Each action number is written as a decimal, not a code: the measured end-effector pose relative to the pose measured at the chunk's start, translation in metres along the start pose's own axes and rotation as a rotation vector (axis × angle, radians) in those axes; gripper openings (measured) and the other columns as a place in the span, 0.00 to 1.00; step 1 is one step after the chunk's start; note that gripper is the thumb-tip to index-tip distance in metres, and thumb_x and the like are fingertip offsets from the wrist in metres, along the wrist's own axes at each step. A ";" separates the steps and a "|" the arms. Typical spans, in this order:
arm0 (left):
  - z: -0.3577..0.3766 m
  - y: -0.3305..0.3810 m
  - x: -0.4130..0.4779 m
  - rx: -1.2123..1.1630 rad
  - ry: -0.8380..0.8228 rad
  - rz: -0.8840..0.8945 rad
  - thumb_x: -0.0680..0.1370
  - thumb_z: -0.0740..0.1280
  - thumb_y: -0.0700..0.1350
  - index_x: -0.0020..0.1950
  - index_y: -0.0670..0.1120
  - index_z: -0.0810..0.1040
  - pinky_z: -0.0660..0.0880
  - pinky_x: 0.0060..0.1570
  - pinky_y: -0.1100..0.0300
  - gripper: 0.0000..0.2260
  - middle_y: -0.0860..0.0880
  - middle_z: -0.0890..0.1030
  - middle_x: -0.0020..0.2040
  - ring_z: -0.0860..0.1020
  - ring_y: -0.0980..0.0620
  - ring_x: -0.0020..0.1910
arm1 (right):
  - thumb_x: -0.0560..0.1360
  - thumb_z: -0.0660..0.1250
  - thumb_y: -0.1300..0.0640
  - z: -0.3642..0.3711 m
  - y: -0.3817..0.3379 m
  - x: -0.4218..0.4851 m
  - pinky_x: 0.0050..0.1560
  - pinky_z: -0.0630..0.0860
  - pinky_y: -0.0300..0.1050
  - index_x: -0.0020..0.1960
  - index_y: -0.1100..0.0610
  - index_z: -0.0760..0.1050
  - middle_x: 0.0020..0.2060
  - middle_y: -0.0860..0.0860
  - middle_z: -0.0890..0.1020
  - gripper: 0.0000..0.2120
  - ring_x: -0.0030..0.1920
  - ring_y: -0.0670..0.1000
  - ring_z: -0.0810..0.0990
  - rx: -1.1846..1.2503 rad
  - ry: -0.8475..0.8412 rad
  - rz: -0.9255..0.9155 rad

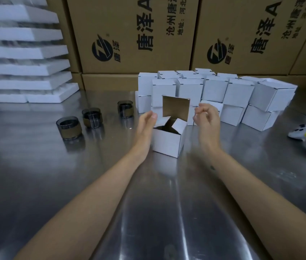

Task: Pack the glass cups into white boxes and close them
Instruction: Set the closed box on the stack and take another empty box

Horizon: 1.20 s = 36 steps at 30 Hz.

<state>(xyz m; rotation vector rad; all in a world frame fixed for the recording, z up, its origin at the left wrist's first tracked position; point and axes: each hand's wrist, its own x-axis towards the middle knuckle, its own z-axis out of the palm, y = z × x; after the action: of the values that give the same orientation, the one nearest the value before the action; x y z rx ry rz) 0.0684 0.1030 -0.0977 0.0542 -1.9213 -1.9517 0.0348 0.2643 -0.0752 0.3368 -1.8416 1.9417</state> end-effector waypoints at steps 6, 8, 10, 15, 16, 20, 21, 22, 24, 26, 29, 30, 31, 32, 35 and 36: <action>0.004 -0.002 -0.005 0.072 -0.147 0.021 0.76 0.70 0.52 0.76 0.55 0.54 0.61 0.60 0.69 0.34 0.56 0.64 0.72 0.63 0.65 0.68 | 0.81 0.60 0.56 0.015 0.007 -0.019 0.55 0.72 0.45 0.52 0.49 0.75 0.48 0.43 0.72 0.06 0.50 0.51 0.78 -0.163 -0.119 0.040; 0.005 -0.003 -0.003 0.054 -0.093 0.028 0.78 0.69 0.47 0.76 0.54 0.53 0.60 0.63 0.66 0.32 0.55 0.64 0.70 0.62 0.60 0.71 | 0.81 0.61 0.54 0.019 0.010 -0.021 0.55 0.71 0.39 0.59 0.49 0.74 0.50 0.43 0.73 0.08 0.50 0.46 0.77 -0.170 -0.168 0.045; 0.005 -0.004 -0.003 0.064 -0.051 0.032 0.79 0.67 0.46 0.76 0.52 0.57 0.61 0.63 0.66 0.29 0.56 0.66 0.68 0.64 0.58 0.71 | 0.80 0.62 0.51 0.019 0.014 -0.024 0.54 0.70 0.29 0.68 0.52 0.71 0.55 0.45 0.74 0.16 0.55 0.43 0.75 -0.180 -0.216 0.066; 0.003 0.001 -0.002 -0.022 0.082 0.032 0.83 0.58 0.50 0.69 0.50 0.69 0.69 0.60 0.69 0.15 0.59 0.75 0.59 0.73 0.62 0.61 | 0.76 0.68 0.47 0.021 0.019 -0.025 0.47 0.67 0.19 0.70 0.56 0.71 0.62 0.49 0.74 0.25 0.60 0.46 0.75 -0.219 -0.241 0.046; 0.002 0.001 0.000 -0.069 0.138 0.008 0.83 0.57 0.49 0.66 0.51 0.71 0.71 0.65 0.59 0.12 0.54 0.77 0.60 0.74 0.56 0.63 | 0.75 0.69 0.46 0.021 0.019 -0.024 0.48 0.68 0.20 0.69 0.56 0.72 0.62 0.49 0.75 0.26 0.60 0.46 0.76 -0.222 -0.242 0.044; -0.001 0.004 0.005 -0.175 0.245 -0.111 0.82 0.53 0.42 0.61 0.59 0.70 0.74 0.63 0.43 0.15 0.45 0.76 0.65 0.77 0.46 0.61 | 0.71 0.72 0.41 0.018 0.020 -0.023 0.56 0.73 0.33 0.68 0.55 0.74 0.62 0.46 0.77 0.30 0.60 0.44 0.77 -0.201 -0.247 0.063; -0.002 0.004 0.005 -0.186 0.245 -0.130 0.82 0.52 0.42 0.61 0.59 0.71 0.75 0.61 0.43 0.16 0.45 0.77 0.63 0.79 0.45 0.59 | 0.70 0.73 0.41 0.018 0.020 -0.023 0.57 0.73 0.35 0.66 0.54 0.74 0.61 0.45 0.77 0.29 0.59 0.44 0.77 -0.192 -0.238 0.069; -0.003 0.003 0.006 -0.169 0.235 -0.140 0.82 0.52 0.42 0.60 0.58 0.74 0.76 0.60 0.43 0.16 0.45 0.79 0.61 0.79 0.45 0.58 | 0.70 0.73 0.41 0.017 0.020 -0.023 0.57 0.73 0.36 0.64 0.53 0.74 0.59 0.45 0.78 0.27 0.59 0.44 0.78 -0.179 -0.225 0.075; -0.001 0.001 0.006 -0.034 0.178 -0.134 0.83 0.53 0.43 0.62 0.51 0.78 0.73 0.64 0.45 0.16 0.46 0.79 0.62 0.78 0.46 0.60 | 0.71 0.74 0.43 0.017 0.020 -0.023 0.52 0.72 0.31 0.59 0.52 0.73 0.56 0.44 0.78 0.22 0.58 0.44 0.78 -0.157 -0.204 0.075; 0.001 0.000 0.005 0.079 0.102 -0.109 0.84 0.53 0.46 0.68 0.46 0.76 0.67 0.70 0.46 0.17 0.46 0.75 0.68 0.73 0.47 0.68 | 0.72 0.73 0.46 0.016 0.021 -0.023 0.48 0.71 0.26 0.57 0.52 0.72 0.57 0.46 0.77 0.19 0.59 0.45 0.77 -0.163 -0.202 0.061; 0.002 -0.002 -0.001 0.162 -0.015 -0.045 0.84 0.55 0.49 0.75 0.47 0.67 0.58 0.71 0.63 0.19 0.50 0.66 0.75 0.64 0.57 0.72 | 0.73 0.72 0.47 0.014 0.018 -0.020 0.45 0.72 0.24 0.61 0.52 0.72 0.59 0.47 0.76 0.20 0.58 0.46 0.77 -0.192 -0.193 0.025; 0.001 -0.003 -0.002 0.208 -0.059 -0.023 0.84 0.54 0.49 0.76 0.48 0.65 0.57 0.67 0.70 0.20 0.53 0.66 0.75 0.63 0.60 0.71 | 0.72 0.73 0.47 0.013 0.017 -0.019 0.44 0.72 0.24 0.61 0.52 0.73 0.59 0.47 0.77 0.20 0.57 0.45 0.77 -0.190 -0.178 0.021; 0.001 -0.005 -0.002 0.265 -0.095 -0.009 0.85 0.53 0.50 0.77 0.49 0.62 0.56 0.63 0.72 0.20 0.54 0.65 0.75 0.62 0.61 0.71 | 0.71 0.74 0.46 0.012 0.016 -0.018 0.44 0.71 0.23 0.61 0.51 0.74 0.58 0.46 0.77 0.22 0.55 0.43 0.78 -0.182 -0.162 0.029; 0.000 -0.006 -0.001 0.319 -0.120 -0.006 0.85 0.52 0.51 0.77 0.50 0.61 0.55 0.62 0.72 0.21 0.55 0.64 0.76 0.61 0.60 0.72 | 0.69 0.76 0.46 0.011 0.015 -0.017 0.43 0.71 0.23 0.60 0.50 0.74 0.57 0.45 0.77 0.23 0.54 0.41 0.78 -0.175 -0.153 0.044; -0.001 -0.007 0.000 0.406 -0.143 -0.009 0.85 0.48 0.51 0.78 0.51 0.59 0.54 0.64 0.68 0.21 0.55 0.62 0.77 0.60 0.57 0.75 | 0.68 0.77 0.47 0.008 0.014 -0.014 0.42 0.71 0.23 0.60 0.50 0.74 0.55 0.43 0.77 0.23 0.52 0.38 0.77 -0.177 -0.167 0.056; -0.001 -0.007 0.001 0.393 -0.137 -0.019 0.85 0.48 0.51 0.78 0.50 0.60 0.54 0.66 0.67 0.21 0.54 0.62 0.77 0.60 0.56 0.75 | 0.70 0.76 0.47 0.007 0.015 -0.013 0.43 0.72 0.24 0.59 0.50 0.74 0.55 0.44 0.77 0.21 0.51 0.38 0.77 -0.180 -0.166 0.051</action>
<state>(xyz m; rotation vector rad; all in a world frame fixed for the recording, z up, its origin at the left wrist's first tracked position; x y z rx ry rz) 0.0662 0.1021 -0.1041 0.0495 -2.3770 -1.5972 0.0383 0.2548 -0.0935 0.4072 -2.1337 1.8104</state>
